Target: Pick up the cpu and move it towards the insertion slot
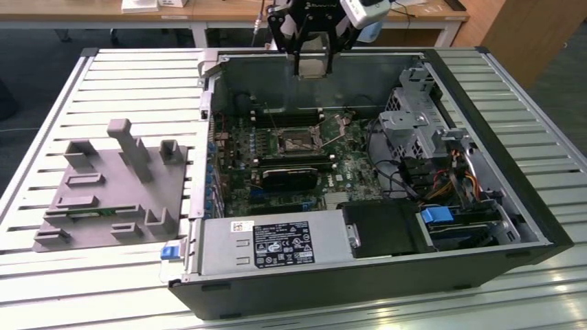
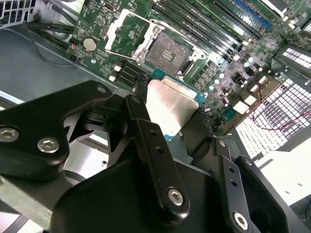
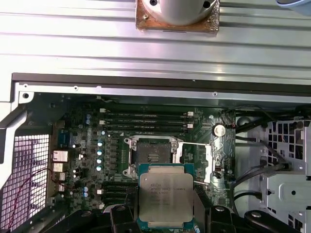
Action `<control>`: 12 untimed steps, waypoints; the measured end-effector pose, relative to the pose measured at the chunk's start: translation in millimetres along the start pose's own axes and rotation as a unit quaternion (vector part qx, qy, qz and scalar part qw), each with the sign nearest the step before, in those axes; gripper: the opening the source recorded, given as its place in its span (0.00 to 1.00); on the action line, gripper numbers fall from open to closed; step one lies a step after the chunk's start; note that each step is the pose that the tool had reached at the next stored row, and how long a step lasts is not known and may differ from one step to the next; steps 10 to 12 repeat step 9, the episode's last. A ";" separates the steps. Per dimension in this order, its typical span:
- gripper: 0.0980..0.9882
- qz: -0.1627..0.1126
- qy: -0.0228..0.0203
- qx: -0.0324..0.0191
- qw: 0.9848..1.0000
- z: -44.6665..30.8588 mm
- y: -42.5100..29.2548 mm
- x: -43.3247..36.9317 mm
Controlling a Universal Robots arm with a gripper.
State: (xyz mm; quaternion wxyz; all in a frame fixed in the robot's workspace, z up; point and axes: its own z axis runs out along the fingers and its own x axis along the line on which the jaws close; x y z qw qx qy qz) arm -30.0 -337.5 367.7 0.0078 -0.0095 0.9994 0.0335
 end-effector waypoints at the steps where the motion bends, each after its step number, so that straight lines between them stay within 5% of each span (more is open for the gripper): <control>1: 0.49 0.000 0.000 0.000 1.000 0.0 0.0 0.0; 12: 0.49 0.000 0.000 0.000 1.000 0.1 0.4 0.1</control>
